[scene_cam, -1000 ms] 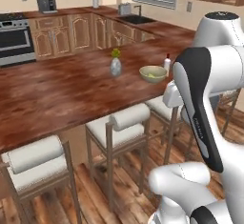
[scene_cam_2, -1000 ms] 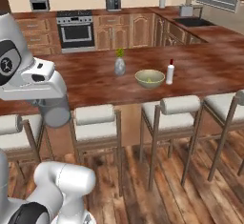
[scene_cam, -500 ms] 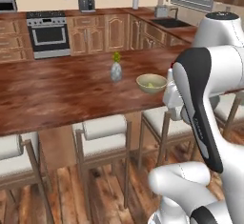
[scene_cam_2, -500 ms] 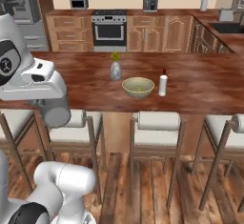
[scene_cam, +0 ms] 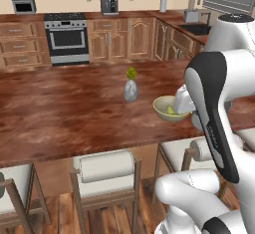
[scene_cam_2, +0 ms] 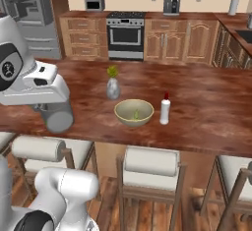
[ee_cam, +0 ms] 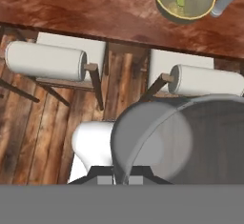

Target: There is a bowl on the dining counter. Grab a lemon wedge from the fridge and place it in the bowl. Then get the liquor bottle and glass cup from the cabinet and place them next to the bowl.

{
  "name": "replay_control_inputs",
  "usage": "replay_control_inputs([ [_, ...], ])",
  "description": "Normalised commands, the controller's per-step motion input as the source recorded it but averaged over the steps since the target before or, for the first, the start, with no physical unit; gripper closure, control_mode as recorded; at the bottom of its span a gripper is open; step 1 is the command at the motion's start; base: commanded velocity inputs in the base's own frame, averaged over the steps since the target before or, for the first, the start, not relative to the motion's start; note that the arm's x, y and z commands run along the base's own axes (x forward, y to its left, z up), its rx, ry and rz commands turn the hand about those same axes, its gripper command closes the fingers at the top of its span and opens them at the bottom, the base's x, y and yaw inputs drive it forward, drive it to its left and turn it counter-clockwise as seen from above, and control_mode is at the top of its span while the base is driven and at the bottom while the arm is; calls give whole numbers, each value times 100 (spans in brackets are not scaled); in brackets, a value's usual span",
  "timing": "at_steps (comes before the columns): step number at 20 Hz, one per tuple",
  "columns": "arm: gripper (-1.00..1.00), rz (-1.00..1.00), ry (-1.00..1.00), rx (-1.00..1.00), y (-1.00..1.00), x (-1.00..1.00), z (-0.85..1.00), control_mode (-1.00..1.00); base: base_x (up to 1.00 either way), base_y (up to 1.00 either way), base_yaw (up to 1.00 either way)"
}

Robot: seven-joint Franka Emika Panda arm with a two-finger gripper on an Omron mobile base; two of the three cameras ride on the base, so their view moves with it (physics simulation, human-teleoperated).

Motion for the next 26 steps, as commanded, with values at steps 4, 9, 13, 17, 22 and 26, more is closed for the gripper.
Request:
replay_control_inputs([
  [4,100,0,0,0,0,0,0,100,99,0,0],
  [9,100,0,0,0,0,0,0,100,98,6,-3],
  [13,100,0,9,0,20,63,-20,-100,21,6,-1],
  [17,100,1,18,0,37,100,-50,-100,0,0,0],
  [22,100,0,21,0,39,100,-59,-100,0,0,0],
  [26,100,0,16,0,35,100,-57,-100,0,0,0],
])
